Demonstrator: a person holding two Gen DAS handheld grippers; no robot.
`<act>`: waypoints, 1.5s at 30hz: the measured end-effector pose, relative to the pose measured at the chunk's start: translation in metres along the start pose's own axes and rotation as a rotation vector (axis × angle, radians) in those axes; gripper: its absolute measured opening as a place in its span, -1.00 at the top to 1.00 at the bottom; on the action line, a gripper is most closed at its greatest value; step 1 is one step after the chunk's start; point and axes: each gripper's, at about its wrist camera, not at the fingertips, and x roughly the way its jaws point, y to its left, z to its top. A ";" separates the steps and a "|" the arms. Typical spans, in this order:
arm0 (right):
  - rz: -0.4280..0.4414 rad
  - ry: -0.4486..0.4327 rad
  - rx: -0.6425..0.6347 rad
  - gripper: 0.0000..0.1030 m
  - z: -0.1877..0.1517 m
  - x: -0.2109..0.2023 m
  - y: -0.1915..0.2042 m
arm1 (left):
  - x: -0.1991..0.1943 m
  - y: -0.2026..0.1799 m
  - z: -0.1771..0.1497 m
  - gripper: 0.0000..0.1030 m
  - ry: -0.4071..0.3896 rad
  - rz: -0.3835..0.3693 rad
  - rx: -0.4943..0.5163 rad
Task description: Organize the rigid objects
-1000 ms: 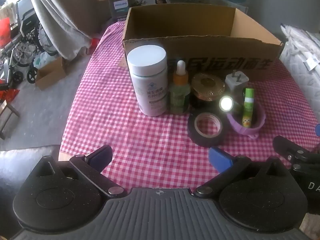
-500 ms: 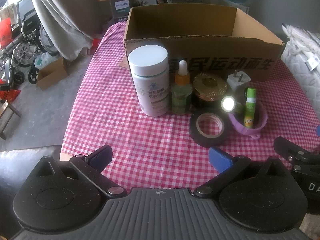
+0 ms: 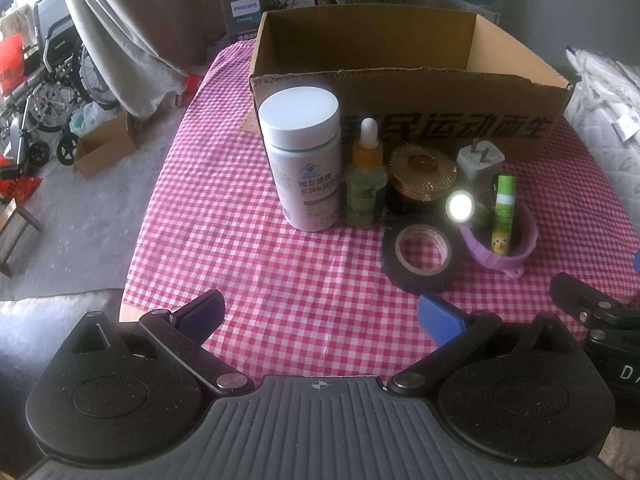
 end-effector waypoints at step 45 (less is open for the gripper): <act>0.007 -0.006 -0.008 -1.00 0.001 0.001 0.002 | 0.000 -0.001 0.001 -1.00 0.006 0.012 0.006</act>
